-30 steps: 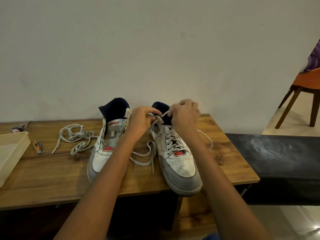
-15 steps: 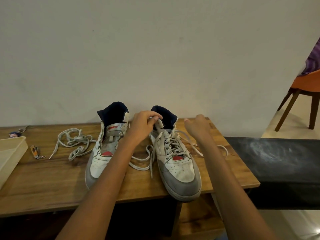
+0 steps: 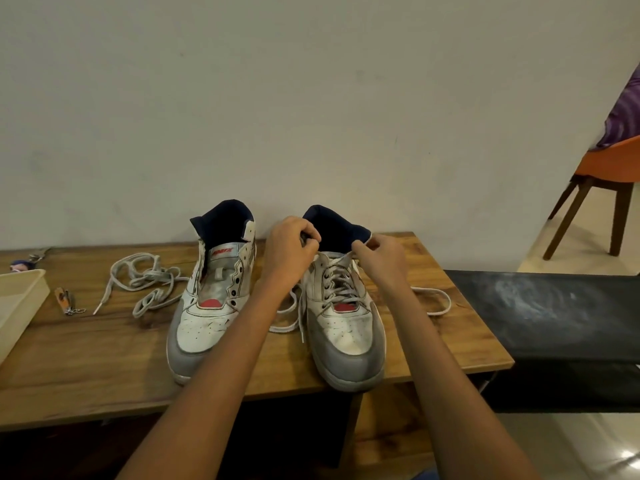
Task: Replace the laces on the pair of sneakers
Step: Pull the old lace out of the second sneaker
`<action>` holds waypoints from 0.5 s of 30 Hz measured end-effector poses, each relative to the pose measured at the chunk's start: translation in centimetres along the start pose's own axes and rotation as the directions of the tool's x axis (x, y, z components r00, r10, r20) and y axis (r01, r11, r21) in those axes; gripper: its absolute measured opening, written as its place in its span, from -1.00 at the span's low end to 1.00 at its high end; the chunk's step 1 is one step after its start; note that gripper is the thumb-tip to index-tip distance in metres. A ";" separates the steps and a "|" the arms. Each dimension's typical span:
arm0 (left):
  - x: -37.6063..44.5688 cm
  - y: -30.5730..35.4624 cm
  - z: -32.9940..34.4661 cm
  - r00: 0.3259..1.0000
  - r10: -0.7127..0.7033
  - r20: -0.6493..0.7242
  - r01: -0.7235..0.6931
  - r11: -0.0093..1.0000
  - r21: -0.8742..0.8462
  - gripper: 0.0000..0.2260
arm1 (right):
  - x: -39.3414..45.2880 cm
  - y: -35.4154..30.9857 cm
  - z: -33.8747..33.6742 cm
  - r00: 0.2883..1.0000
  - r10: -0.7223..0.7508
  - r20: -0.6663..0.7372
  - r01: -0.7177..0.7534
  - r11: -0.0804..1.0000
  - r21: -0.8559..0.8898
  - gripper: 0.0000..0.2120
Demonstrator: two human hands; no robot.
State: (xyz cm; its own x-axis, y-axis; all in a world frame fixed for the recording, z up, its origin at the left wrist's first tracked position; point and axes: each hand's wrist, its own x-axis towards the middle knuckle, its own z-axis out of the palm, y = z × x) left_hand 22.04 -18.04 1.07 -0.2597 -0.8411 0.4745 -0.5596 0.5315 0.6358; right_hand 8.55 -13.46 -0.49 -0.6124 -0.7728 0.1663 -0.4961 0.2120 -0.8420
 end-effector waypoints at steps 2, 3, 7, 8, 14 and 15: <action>-0.1 0.1 0.2 1.000 0.008 -0.004 -0.008 0.997 0.078 -0.83 | 0.0 0.0 0.0 1.000 -0.010 0.026 0.010 1.000 0.024 -0.82; -0.2 0.3 0.4 0.999 0.033 0.015 -0.035 0.991 0.127 -0.83 | 0.1 -0.1 -0.1 0.999 -0.022 0.035 0.021 0.999 0.030 -0.82; -1.0 1.1 1.4 0.972 0.071 0.223 -0.146 0.929 0.339 -0.79 | 0.3 0.2 -0.1 0.997 -0.035 0.068 0.026 0.992 0.123 -0.84; -1.1 1.1 1.5 0.963 0.051 0.266 -0.157 0.907 0.392 -0.76 | 0.2 0.2 -0.2 0.997 -0.034 0.071 0.025 0.992 0.122 -0.84; -1.6 1.0 2.4 0.972 -0.215 -0.097 0.187 0.952 -0.240 -0.93 | 0.4 0.2 -0.3 0.997 -0.010 0.075 0.003 0.996 0.091 -0.84; -1.5 1.3 2.3 0.921 -0.380 -0.084 0.289 0.813 -0.505 -0.90 | 0.5 0.3 -0.3 0.996 -0.011 0.087 0.002 0.995 0.100 -0.85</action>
State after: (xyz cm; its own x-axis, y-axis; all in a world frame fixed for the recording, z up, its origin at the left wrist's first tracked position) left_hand 19.95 -16.31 -0.22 0.0390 -0.9683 0.2466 -0.1332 0.2396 0.9617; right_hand 7.93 -13.57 -0.48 -0.5508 -0.8245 0.1300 -0.4337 0.1496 -0.8886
